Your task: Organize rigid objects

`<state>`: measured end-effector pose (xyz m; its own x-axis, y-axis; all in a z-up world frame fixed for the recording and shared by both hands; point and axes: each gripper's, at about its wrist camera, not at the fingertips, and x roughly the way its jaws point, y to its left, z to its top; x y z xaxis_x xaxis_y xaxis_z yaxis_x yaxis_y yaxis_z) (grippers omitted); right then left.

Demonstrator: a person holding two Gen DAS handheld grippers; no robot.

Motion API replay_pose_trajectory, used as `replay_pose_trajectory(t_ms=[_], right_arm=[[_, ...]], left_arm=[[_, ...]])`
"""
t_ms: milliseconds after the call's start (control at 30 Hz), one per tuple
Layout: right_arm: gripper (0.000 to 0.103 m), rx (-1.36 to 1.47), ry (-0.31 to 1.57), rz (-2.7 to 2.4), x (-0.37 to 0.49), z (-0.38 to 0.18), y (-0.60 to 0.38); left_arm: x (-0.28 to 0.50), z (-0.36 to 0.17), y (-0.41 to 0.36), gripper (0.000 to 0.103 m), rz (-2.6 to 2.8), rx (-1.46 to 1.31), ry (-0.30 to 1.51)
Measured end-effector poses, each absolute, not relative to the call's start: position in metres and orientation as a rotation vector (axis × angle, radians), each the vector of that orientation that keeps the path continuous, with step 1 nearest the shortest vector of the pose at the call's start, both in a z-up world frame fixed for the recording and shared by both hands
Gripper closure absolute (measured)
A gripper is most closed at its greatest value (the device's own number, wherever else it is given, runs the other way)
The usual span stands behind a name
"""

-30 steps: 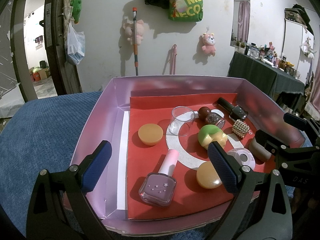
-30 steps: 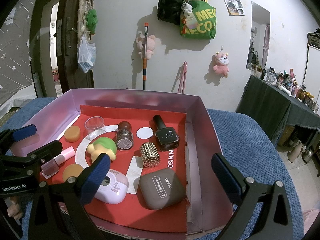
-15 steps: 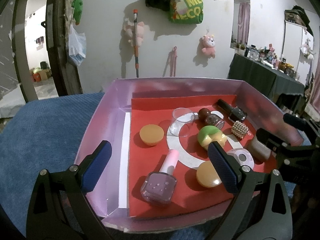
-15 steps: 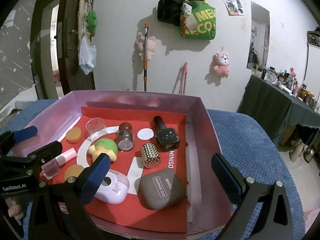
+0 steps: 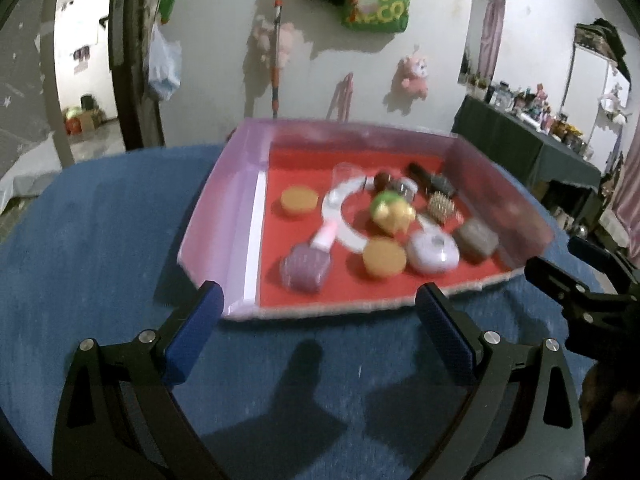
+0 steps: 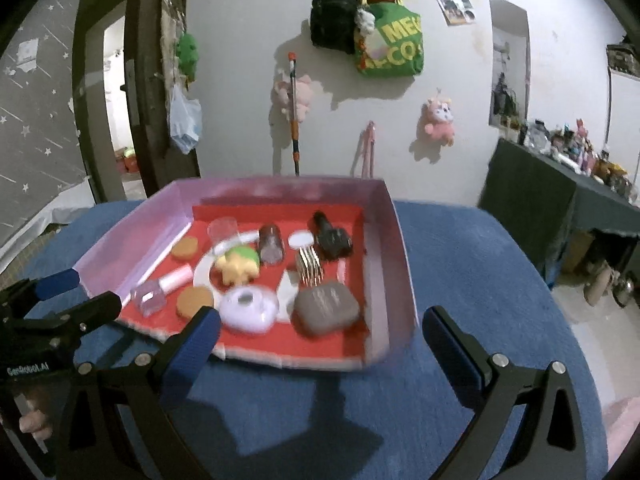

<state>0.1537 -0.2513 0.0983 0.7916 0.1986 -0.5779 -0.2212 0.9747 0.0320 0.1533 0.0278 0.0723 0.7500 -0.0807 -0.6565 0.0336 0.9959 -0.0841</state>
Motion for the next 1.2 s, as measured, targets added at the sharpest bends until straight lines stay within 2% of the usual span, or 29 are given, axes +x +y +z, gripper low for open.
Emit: replay_pose_trajectory(t_ms=[300, 533, 600, 1200], right_arm=[[0.0, -0.083, 0.851, 0.223, 0.136, 0.058, -0.246], [0.0, -0.076, 0.969, 0.176, 0.146, 0.039, -0.251], [0.0, -0.083, 0.965, 0.164, 0.143, 0.038, -0.252], [0.0, -0.087, 0.965, 0.144, 0.14, 0.037, -0.254]], left_arm=[[0.143, 0.033, 0.023, 0.005, -0.021, -0.04, 0.929], [0.137, 0.024, 0.023, 0.002, 0.017, -0.017, 0.944], [0.134, 0.023, 0.024, 0.0, 0.025, -0.013, 0.945], [0.144, 0.025, 0.018, 0.0, 0.03, -0.014, 0.943]])
